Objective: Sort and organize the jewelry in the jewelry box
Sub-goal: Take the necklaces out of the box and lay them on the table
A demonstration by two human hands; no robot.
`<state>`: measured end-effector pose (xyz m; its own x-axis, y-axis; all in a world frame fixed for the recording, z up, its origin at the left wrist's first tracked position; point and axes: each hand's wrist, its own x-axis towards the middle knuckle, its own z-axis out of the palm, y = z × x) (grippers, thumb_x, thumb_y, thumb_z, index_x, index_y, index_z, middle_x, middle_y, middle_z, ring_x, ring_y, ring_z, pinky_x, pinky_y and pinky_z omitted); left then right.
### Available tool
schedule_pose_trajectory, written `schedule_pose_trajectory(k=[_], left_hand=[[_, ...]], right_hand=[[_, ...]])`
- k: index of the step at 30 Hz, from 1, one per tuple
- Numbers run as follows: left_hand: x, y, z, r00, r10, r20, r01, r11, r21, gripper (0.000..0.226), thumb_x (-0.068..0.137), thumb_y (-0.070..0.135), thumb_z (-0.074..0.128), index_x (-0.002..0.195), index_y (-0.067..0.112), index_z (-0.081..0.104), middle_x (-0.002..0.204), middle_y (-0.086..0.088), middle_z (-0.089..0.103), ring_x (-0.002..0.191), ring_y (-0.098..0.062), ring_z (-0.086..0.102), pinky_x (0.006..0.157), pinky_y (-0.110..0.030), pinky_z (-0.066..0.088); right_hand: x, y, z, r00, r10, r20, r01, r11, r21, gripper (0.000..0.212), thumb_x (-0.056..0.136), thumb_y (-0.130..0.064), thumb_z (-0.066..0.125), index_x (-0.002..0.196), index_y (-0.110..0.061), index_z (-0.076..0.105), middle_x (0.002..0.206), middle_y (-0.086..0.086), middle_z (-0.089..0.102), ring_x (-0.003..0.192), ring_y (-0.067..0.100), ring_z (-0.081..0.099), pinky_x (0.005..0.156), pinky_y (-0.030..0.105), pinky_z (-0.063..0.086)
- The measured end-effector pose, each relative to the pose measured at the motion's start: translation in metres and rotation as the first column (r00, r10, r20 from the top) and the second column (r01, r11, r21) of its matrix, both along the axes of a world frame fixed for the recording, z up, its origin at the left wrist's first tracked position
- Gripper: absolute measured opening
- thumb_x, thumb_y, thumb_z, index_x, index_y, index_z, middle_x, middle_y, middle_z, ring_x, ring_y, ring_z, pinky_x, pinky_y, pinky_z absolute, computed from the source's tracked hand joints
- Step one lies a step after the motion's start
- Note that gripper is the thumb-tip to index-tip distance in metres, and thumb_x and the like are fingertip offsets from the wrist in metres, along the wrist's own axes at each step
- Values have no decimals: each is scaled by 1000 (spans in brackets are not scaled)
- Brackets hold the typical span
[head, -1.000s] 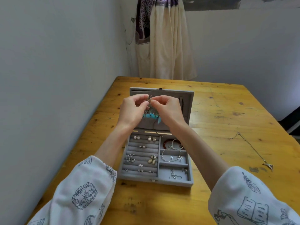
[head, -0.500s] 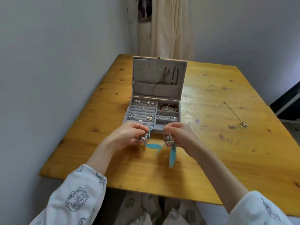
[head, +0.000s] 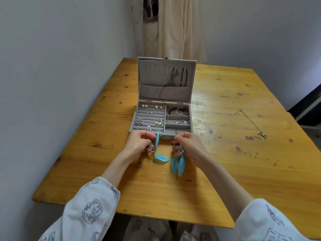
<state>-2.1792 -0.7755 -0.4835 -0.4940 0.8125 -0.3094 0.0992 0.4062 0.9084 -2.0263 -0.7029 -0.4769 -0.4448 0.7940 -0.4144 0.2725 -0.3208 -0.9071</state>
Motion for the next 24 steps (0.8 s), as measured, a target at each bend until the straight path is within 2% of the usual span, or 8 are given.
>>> schedule_pose_trajectory(k=[5, 9, 11, 14, 17, 20, 22, 24], left_hand=[[-12, 23, -2, 998, 25, -62, -23, 999, 43, 26, 89, -10, 45, 101, 4, 64, 105, -14, 65, 68, -14, 60, 51, -19, 55], [-16, 36, -1, 990, 0, -139, 1, 1000, 10, 23, 87, 5, 57, 109, 9, 65, 103, -8, 65, 74, -14, 58, 58, -23, 55], [-13, 35, 0, 985, -30, -169, 28, 1000, -14, 31, 82, 5, 65, 112, 11, 64, 104, -4, 66, 80, -13, 60, 58, -18, 51], [-7, 27, 2, 983, -47, -175, 52, 998, 22, 41, 79, -5, 64, 117, 9, 60, 108, -4, 67, 77, -12, 62, 60, -17, 52], [-4, 10, 11, 994, -87, -59, 93, 991, 94, 50, 80, -7, 62, 126, 11, 51, 113, -6, 63, 66, -7, 61, 67, -21, 53], [-4, -10, 23, 977, -149, 153, 131, 984, 121, 59, 80, -5, 63, 131, 18, 43, 119, -4, 60, 79, -13, 66, 82, -31, 53], [-2, -21, 32, 945, -216, 245, 182, 971, 153, 58, 79, -9, 61, 129, 18, 45, 116, -7, 62, 82, -14, 66, 83, -29, 55], [1, -28, 39, 913, -314, 262, 276, 946, 172, 55, 79, -14, 58, 124, 16, 50, 108, -9, 66, 84, -15, 66, 79, -24, 55]], right_hand=[[-18, 20, 4, 998, 40, 40, -42, 998, 39, 8, 93, -14, 50, 89, -9, 54, 88, 11, 56, 66, 17, 59, 47, 21, 45], [-24, 27, 9, 991, 98, 91, -108, 988, 110, 9, 94, -14, 48, 90, -8, 55, 79, 6, 52, 60, 13, 55, 38, 15, 40], [-21, 26, 10, 987, 112, 119, -128, 983, 133, 10, 94, -12, 49, 90, -7, 56, 77, 6, 52, 58, 12, 52, 35, 12, 38], [-12, 25, 6, 971, 118, 208, -164, 962, 220, 12, 93, -16, 50, 87, -12, 59, 79, 2, 59, 68, 10, 53, 52, 15, 43], [2, 21, 8, 965, 172, 200, -211, 958, 196, 12, 92, -21, 52, 83, -17, 59, 75, -3, 63, 70, 9, 53, 63, 21, 41], [19, 14, 19, 951, 300, 81, -308, 942, 132, 14, 91, -17, 55, 78, -16, 58, 71, -2, 64, 70, 16, 57, 71, 33, 46], [30, 10, 26, 920, 389, -50, -386, 921, 61, 12, 90, -15, 56, 78, -13, 58, 71, 1, 65, 68, 21, 60, 72, 37, 49], [39, 7, 31, 879, 464, -109, -467, 884, 6, 10, 89, -13, 57, 80, -12, 59, 73, 5, 67, 69, 23, 62, 68, 33, 52]])
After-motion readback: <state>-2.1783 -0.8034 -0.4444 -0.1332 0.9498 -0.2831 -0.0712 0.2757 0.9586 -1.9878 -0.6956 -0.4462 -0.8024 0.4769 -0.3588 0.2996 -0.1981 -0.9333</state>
